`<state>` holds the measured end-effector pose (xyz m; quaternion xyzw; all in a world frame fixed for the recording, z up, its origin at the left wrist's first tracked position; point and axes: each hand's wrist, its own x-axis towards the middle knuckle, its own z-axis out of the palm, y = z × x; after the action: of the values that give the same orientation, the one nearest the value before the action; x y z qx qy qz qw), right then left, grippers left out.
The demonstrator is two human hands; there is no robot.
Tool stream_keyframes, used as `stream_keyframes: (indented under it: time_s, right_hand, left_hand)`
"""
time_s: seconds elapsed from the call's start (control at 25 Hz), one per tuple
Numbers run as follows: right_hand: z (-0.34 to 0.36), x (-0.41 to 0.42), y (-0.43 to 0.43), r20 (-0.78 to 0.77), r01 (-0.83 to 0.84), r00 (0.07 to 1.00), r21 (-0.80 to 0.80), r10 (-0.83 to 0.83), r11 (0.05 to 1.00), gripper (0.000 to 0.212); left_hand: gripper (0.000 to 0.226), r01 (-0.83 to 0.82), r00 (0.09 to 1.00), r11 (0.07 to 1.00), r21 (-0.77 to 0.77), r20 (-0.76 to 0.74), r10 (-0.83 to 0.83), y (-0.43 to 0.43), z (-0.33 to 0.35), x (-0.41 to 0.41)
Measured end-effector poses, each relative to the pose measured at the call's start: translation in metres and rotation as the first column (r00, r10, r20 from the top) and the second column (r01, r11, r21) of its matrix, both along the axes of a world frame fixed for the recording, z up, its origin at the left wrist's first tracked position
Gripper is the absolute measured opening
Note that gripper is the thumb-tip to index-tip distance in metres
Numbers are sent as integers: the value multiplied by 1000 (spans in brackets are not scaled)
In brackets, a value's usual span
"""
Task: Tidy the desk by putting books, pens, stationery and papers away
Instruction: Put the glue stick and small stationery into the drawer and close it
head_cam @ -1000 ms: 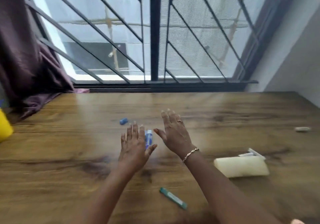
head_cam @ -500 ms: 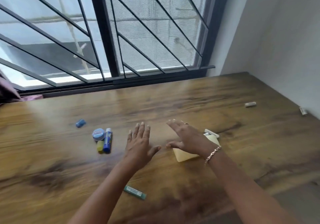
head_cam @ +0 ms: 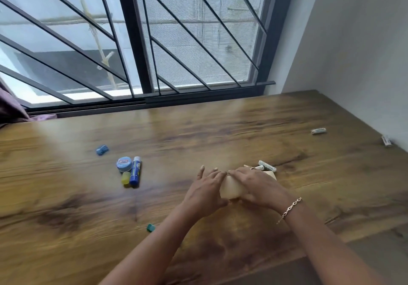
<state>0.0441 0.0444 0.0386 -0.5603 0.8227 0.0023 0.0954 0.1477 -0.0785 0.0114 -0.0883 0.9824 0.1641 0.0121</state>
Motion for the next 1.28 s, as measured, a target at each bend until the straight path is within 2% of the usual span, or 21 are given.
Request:
stream_keyframes:
  time_s: [0.24,0.36,0.52,0.68,0.84,1.12,1.28]
  right_hand:
    - [10,10,-14,-9,-40,999,-82,39,996,59]
    - [12,20,-30,14,-80,997,-104,82,991,63]
    - [12,32,-47,31,-125,991,-87,128,988,72]
    - [18,49,-66,56,-207,975,-101,213,973,68]
    - [20,95,-105,54,-356,930,-115,363,928,66]
    - [8,187,-171,43,-491,863,-162,504,856,72]
    - [5,221,-195,150,-486,853,-128,501,865,79]
  left_hand:
    - [67,-86,977,986,143,-180,112,-14,5,20]
    - [65,-121,967,976,178,-201,157,-27,9,36]
    - [63,-199,959,959,201,-164,233,-49,9,68]
    - [64,-312,933,908,279,-89,348,-71,6,112]
    - [69,-421,884,856,300,-74,461,-93,16,174]
    - [68,-512,822,752,415,-19,570,-143,18,291]
    - [64,-586,770,693,420,24,637,-182,10,367]
